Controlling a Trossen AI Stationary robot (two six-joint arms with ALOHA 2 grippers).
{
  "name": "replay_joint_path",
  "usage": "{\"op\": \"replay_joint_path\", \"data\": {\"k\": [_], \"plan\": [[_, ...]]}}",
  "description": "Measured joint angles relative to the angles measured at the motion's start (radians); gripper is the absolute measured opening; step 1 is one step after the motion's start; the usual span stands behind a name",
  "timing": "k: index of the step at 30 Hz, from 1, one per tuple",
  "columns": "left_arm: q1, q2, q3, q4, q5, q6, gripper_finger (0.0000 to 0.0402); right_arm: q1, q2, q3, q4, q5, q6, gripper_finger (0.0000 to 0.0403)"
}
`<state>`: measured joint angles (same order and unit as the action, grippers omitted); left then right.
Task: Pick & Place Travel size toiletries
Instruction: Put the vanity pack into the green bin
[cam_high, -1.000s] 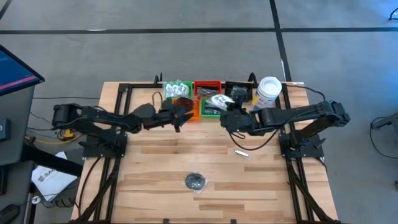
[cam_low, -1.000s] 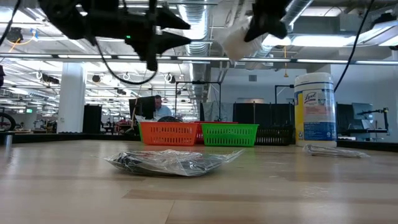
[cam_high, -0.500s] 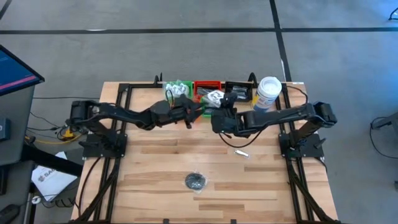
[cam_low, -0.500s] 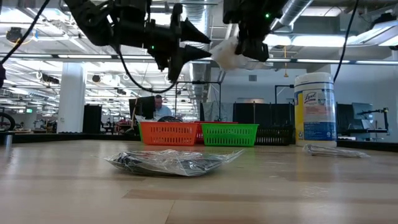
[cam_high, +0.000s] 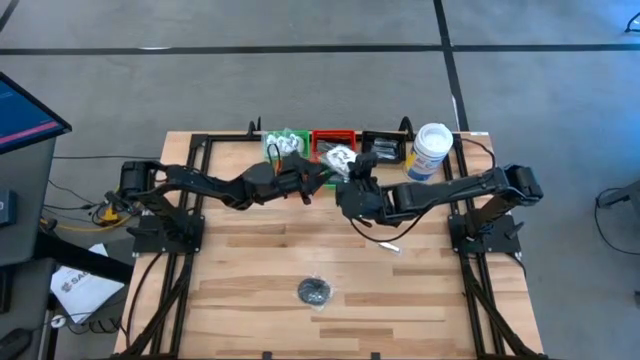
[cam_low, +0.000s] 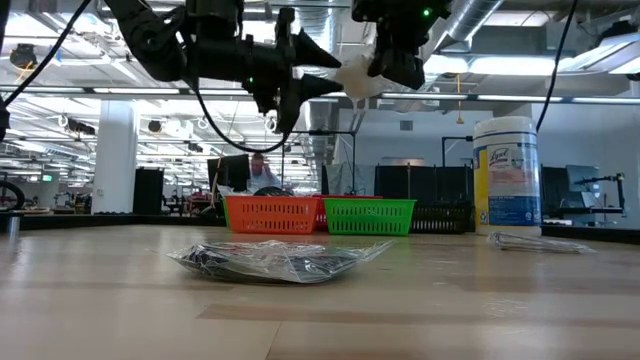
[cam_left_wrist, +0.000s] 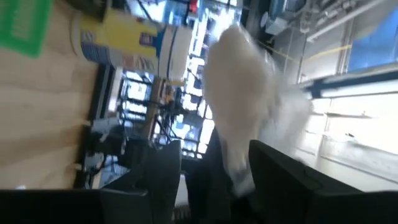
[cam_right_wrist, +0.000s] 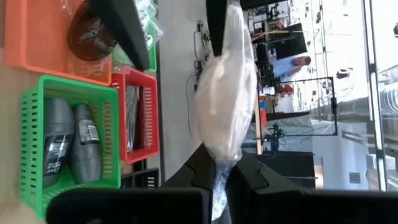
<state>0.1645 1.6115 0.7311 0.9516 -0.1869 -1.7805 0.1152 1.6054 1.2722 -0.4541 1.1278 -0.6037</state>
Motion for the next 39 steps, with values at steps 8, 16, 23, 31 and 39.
{"op": "replay_joint_path", "data": {"k": [8, 16, 23, 31, 39], "plan": [[-0.034, 0.0, 0.0, 0.021, -0.011, 0.003, 0.0187, -0.02, 0.0, 0.0, -0.002, 0.0, 0.01, 0.0015], [0.01, 0.0, 0.008, 0.041, -0.04, 0.027, 0.0191, -0.02, 0.0, 0.0, -0.002, -0.004, 0.014, 0.0015], [0.077, 0.0, 0.064, 0.045, 0.023, 0.065, 0.0192, -0.029, 0.0, 0.0, -0.001, -0.01, 0.021, 0.0015], [0.099, 0.0, 0.103, 0.023, 0.09, 0.104, 0.0174, -0.041, 0.0, 0.0, -0.001, -0.012, 0.032, 0.0015], [0.077, 0.0, 0.104, -0.092, 0.089, 0.11, 0.0169, -0.041, 0.0, 0.0, -0.001, -0.013, 0.032, 0.0017]]}}
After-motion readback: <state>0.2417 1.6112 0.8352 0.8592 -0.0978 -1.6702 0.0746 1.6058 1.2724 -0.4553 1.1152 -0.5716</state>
